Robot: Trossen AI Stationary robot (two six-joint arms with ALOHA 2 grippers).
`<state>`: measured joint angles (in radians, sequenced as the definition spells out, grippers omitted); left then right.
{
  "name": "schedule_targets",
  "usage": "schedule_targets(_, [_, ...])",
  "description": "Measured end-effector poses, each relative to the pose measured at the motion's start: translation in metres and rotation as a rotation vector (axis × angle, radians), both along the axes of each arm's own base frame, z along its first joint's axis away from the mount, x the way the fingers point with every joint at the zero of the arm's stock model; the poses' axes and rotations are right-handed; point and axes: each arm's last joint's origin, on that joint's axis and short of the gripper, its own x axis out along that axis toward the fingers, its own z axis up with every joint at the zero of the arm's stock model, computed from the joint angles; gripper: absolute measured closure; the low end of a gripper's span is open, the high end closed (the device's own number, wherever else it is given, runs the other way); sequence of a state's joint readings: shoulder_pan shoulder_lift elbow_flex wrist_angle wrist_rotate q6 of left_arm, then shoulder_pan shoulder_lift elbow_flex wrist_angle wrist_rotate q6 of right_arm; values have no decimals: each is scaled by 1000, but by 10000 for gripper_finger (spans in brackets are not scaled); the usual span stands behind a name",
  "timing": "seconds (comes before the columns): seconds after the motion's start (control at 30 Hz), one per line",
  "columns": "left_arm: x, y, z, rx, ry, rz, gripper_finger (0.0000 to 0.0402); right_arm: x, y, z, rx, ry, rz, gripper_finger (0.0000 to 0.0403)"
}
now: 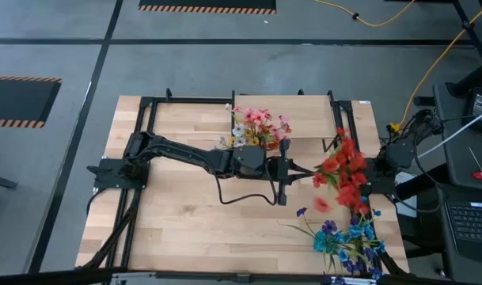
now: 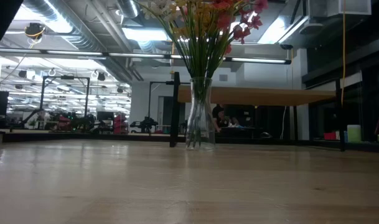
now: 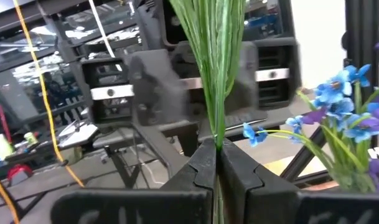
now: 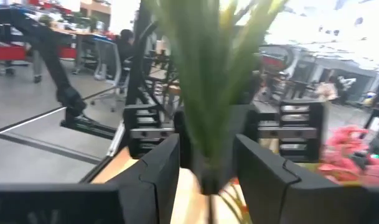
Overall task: Pick and place flowers into a vace then onto a shelf
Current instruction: Put the red flowers into the blue vase
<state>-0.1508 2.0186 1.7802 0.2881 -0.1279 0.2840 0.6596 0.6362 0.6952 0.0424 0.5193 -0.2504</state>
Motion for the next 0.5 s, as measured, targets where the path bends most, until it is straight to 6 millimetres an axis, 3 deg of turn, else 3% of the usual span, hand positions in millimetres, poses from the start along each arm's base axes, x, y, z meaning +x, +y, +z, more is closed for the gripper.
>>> schedule_targets(0.5, [0,4,-3,2,31,91,398,11,-1,0,-13,-11,11,266])
